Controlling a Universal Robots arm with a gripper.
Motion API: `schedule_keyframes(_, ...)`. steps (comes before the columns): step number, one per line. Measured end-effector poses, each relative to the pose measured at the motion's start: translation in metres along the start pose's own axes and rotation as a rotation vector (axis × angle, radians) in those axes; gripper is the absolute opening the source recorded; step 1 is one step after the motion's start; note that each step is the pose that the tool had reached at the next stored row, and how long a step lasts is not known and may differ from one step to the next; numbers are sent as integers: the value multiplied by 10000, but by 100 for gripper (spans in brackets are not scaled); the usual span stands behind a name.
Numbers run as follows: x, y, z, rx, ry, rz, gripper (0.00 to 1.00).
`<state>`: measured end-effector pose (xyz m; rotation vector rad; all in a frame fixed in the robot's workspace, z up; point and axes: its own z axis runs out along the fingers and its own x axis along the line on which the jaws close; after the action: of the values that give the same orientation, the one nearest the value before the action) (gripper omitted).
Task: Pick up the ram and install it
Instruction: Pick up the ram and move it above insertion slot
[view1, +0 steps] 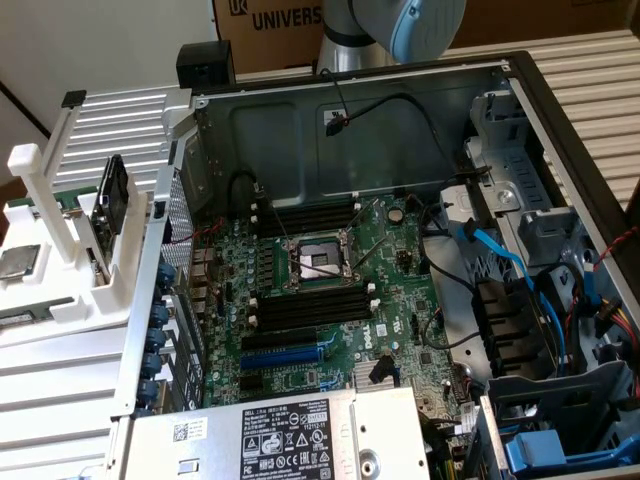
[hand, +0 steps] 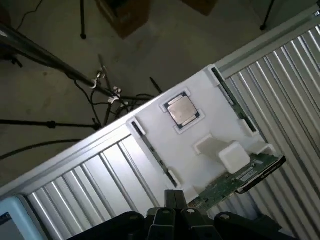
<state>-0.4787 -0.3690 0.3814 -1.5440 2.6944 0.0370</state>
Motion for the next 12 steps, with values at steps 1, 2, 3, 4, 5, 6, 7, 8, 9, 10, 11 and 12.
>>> schedule_keyframes(1,0,0,4,42,-28,-147,10)
schedule_keyframes(2,0,0,8,86,-57,-300,10)
schedule_keyframes(3,1,0,12,129,-85,-448,10)
schedule_keyframes(4,0,-1,16,171,-113,-599,10)
schedule_keyframes(5,0,-1,22,208,-139,-744,10)
schedule_keyframes(6,0,0,29,233,-159,-890,10)
schedule_keyframes(7,-1,-1,34,235,-164,-1053,10)
schedule_keyframes(8,-1,0,39,234,-170,-1223,10)
schedule_keyframes(9,-1,1,43,229,-174,-1386,10)
schedule_keyframes(10,-1,2,46,219,-178,-1574,10)
schedule_keyframes(11,-1,2,46,207,-181,-1754,10)
schedule_keyframes(12,-1,1,49,187,-193,-2114,10)
